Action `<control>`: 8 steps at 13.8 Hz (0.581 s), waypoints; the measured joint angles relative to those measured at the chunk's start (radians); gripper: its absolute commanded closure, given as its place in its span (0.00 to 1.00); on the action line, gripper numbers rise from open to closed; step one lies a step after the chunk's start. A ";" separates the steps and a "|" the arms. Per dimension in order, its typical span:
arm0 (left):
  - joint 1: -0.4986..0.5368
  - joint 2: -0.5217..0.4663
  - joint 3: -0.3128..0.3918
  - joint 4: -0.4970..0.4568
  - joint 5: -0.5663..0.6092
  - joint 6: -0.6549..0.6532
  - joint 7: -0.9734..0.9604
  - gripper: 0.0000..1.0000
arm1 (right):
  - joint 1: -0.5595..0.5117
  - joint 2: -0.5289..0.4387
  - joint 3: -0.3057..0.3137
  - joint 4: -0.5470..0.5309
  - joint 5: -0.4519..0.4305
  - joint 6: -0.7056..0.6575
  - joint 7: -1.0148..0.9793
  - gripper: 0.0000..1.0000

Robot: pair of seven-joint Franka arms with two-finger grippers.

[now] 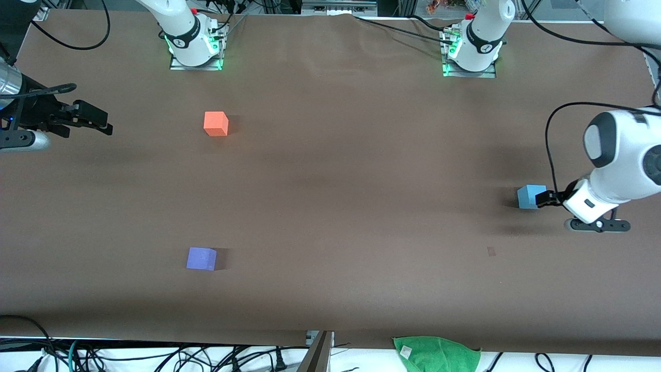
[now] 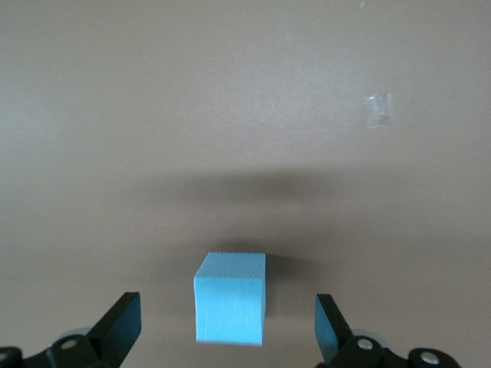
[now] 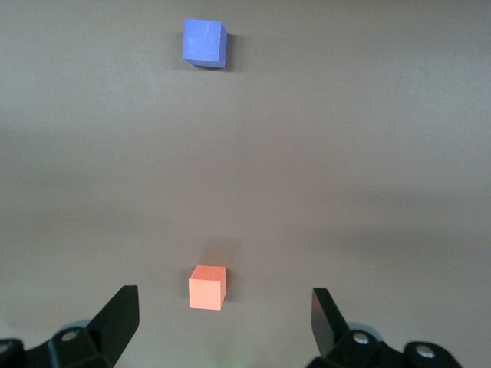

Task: Place blue block between orange and purple blocks
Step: 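Lower the left gripper and grasp the light-blue cube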

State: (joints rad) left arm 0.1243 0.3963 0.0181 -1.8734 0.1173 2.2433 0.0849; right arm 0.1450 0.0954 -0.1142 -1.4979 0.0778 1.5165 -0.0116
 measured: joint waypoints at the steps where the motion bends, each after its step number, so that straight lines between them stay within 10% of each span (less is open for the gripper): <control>1: 0.014 0.002 0.000 -0.059 0.000 0.080 0.007 0.00 | 0.000 0.000 0.000 0.000 0.000 0.000 0.000 0.01; 8: 0.059 0.029 -0.001 -0.196 0.000 0.226 0.059 0.00 | 0.000 0.000 0.000 0.000 0.000 0.000 0.000 0.01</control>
State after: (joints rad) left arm 0.1828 0.4253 0.0169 -2.0690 0.1175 2.4693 0.1442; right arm 0.1449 0.0954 -0.1143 -1.4979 0.0779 1.5168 -0.0116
